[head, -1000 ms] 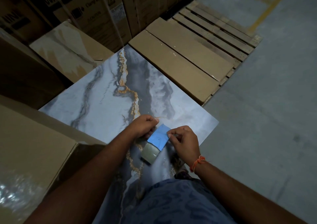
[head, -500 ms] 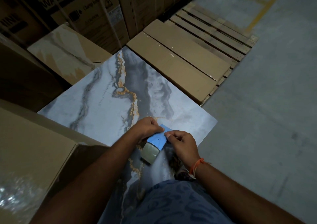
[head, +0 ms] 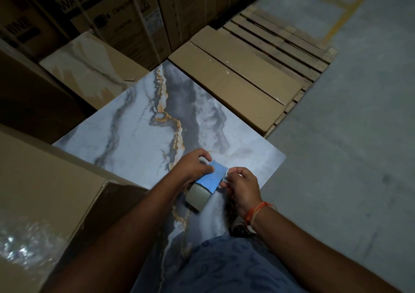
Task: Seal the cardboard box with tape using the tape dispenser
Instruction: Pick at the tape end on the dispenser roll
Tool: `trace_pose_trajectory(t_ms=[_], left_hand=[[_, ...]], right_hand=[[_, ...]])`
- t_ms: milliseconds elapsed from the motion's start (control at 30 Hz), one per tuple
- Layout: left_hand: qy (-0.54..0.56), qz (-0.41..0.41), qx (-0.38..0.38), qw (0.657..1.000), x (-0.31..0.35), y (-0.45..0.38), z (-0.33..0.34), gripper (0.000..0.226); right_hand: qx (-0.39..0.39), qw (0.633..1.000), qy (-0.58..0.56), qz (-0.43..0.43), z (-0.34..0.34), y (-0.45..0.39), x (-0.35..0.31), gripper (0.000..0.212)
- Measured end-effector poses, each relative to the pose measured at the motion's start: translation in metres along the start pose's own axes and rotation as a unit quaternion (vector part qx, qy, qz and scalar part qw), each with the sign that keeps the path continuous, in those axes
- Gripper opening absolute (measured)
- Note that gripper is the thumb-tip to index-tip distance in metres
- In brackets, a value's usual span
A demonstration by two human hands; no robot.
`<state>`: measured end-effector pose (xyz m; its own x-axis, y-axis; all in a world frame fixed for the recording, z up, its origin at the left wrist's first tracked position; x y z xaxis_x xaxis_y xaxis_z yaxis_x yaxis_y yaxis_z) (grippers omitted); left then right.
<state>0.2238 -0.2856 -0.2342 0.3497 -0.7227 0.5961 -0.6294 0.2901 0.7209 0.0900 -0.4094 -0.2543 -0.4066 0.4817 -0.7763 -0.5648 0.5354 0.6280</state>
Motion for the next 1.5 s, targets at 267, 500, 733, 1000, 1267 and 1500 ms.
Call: trace_pose_trajectory(t_ms=[267,500,733,1000,1267,1500], left_hand=[[-0.037,0.037,0.083,0.995,0.001,0.016,-0.004,0.016],[0.033,0.026,0.166,0.985,0.002,0.041,-0.003,0.012],[0.024,0.087,0.206,0.974,0.014,0.068,0.017,0.012],[-0.102,0.137,0.316,0.933,0.027,0.098,0.025,0.012],[-0.244,0.170,0.337,0.893,0.015,0.092,0.053,0.018],[-0.339,0.165,0.342,0.861,0.010,0.087,0.080,0.018]], right_hand=[[-0.034,0.999,-0.004,-0.004,0.001,0.004,-0.002,0.010],[-0.094,0.994,-0.046,-0.010,0.000,0.006,-0.014,0.007],[-0.120,0.991,-0.044,-0.050,-0.013,0.008,-0.026,0.015],[-0.158,0.985,-0.016,-0.071,-0.019,0.002,-0.020,0.022],[-0.117,0.992,0.018,-0.049,-0.050,-0.013,-0.021,0.028],[-0.120,0.992,0.028,-0.037,-0.067,-0.021,-0.023,0.028]])
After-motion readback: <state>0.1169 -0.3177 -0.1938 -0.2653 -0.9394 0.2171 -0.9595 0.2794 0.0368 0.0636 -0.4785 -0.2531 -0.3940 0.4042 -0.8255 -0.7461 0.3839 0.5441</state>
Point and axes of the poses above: each hand's wrist, its own y-axis away from the middle knuckle, its own z-axis out of the palm, x = y × z, the point moved 9 cm from there along -y, towards the middle knuckle, and after that the axes turned 7 degrees about -z, right-handed, at the moved point
